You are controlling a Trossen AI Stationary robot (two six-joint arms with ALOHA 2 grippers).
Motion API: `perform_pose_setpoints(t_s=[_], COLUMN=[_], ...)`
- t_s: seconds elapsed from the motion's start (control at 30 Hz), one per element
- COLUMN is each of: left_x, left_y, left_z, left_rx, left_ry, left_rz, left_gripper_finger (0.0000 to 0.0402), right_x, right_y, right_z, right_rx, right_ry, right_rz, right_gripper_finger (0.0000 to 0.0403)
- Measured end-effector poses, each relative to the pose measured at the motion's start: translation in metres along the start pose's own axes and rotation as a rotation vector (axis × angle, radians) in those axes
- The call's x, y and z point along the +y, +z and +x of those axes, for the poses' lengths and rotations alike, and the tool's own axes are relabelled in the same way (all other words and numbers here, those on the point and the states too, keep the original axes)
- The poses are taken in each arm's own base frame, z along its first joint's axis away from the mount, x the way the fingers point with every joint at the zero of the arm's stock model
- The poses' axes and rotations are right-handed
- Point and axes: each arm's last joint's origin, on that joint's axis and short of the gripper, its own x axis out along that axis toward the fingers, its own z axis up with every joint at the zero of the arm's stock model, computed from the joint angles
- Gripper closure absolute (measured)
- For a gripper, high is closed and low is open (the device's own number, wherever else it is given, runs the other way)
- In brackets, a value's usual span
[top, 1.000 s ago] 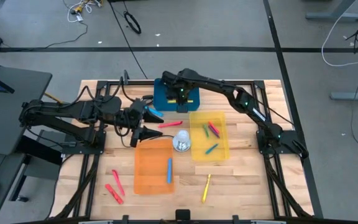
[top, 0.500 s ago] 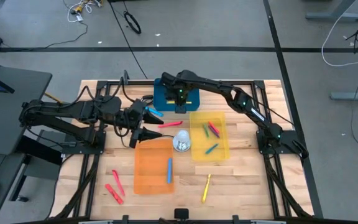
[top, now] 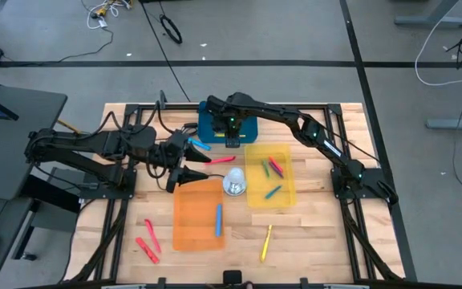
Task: Pick & Place Markers
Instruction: Put the yellow pen into the blue bin
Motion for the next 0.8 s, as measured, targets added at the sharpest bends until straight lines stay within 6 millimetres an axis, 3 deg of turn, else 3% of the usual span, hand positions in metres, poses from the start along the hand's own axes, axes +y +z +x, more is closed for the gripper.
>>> perform_pose_setpoints(t_s=[0.33,0.6,0.8], left_x=[0.000,0.000,0.000], left_y=[0.000,0.000,0.000], left_z=[0.000,0.000,0.000], left_rx=[0.001,0.000,0.000], left_ry=[0.001,0.001,0.001], left_rz=[0.000,0.007,0.008], left_gripper_finger=[0.0115,0.0115,0.0115], right_x=[0.000,0.000,0.012], right_y=[-0.002,-0.013,-0.027], right_z=[-0.006,-0.062,-0.112], right_rx=[0.000,-0.047,-0.080], right_ry=[-0.004,-0.042,-0.058], right_rz=[-0.003,0.025,0.037], right_gripper_finger=[0.0264,0.0266,0.0266])
